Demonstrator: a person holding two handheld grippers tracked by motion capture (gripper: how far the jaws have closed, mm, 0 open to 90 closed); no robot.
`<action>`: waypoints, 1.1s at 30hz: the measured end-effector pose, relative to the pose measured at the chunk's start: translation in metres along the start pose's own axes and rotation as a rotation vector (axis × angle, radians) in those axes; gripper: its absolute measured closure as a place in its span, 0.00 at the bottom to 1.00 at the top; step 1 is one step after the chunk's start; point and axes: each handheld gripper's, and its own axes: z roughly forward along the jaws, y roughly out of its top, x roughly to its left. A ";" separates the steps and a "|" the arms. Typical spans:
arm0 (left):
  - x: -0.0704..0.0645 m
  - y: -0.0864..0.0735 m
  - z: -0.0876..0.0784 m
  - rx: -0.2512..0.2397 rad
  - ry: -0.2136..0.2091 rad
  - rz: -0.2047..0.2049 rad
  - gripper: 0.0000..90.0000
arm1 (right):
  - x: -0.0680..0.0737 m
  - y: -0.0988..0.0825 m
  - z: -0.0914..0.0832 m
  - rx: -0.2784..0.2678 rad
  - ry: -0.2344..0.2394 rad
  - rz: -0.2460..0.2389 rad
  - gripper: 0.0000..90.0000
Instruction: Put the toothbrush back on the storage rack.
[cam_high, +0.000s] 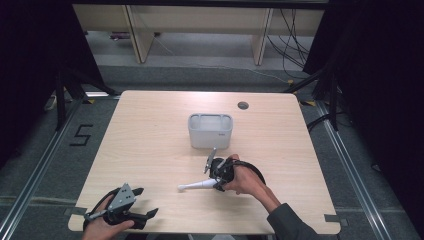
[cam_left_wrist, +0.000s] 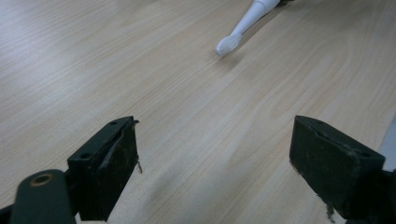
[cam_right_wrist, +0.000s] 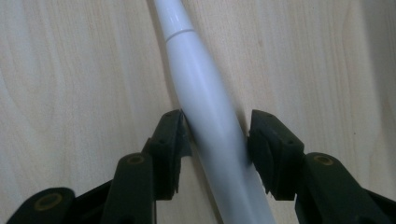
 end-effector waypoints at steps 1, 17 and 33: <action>-0.003 0.000 0.001 -0.023 -0.007 -0.036 0.16 | 0.003 0.001 -0.001 0.020 -0.009 0.043 0.62; -0.003 0.000 0.002 -0.028 -0.010 -0.053 0.16 | -0.001 0.002 0.002 0.080 0.052 0.016 0.72; -0.003 0.000 0.001 -0.030 -0.008 -0.044 0.16 | -0.004 0.016 0.005 0.164 0.075 0.010 0.74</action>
